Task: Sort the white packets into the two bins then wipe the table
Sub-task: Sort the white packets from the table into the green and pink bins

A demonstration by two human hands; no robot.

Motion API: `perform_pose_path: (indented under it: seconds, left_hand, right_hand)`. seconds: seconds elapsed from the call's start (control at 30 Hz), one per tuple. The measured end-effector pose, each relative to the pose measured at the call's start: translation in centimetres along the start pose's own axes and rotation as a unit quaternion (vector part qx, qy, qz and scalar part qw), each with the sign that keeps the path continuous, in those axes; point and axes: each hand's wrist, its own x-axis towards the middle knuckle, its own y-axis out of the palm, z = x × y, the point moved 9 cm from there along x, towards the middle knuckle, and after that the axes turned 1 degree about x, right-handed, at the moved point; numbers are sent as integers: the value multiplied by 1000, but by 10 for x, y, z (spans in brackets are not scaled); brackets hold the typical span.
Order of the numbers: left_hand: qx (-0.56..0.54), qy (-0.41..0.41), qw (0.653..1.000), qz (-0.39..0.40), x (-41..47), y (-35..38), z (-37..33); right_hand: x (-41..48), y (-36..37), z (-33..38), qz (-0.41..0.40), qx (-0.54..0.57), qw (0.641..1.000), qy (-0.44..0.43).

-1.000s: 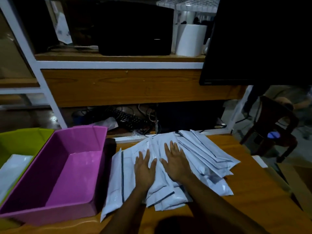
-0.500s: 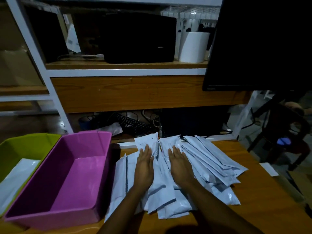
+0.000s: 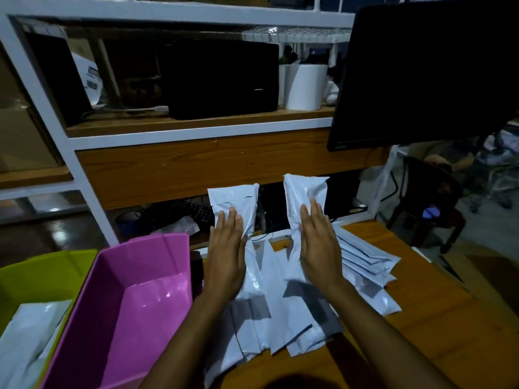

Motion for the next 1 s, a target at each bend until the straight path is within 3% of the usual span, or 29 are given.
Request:
perform_pose_path:
  seconds: [0.23,0.5,0.8,1.0]
  left_hand:
    - [8,6,1000,-13,-57,-60,-12]
    - [47,-55,995,-64,-140,-128,7]
    - [125,-93,986,-51,-171,-188,55]
    - [166,-95,981,16,-139,-181,103]
  right_hand:
    - [-60,-33,67,-39,138,990,-1]
    - [-111,-47,134,-39,227,973,-5]
    - [-124,-6,222,51,281,956,-68]
    - [-96,60,260,181,202,959,-76]
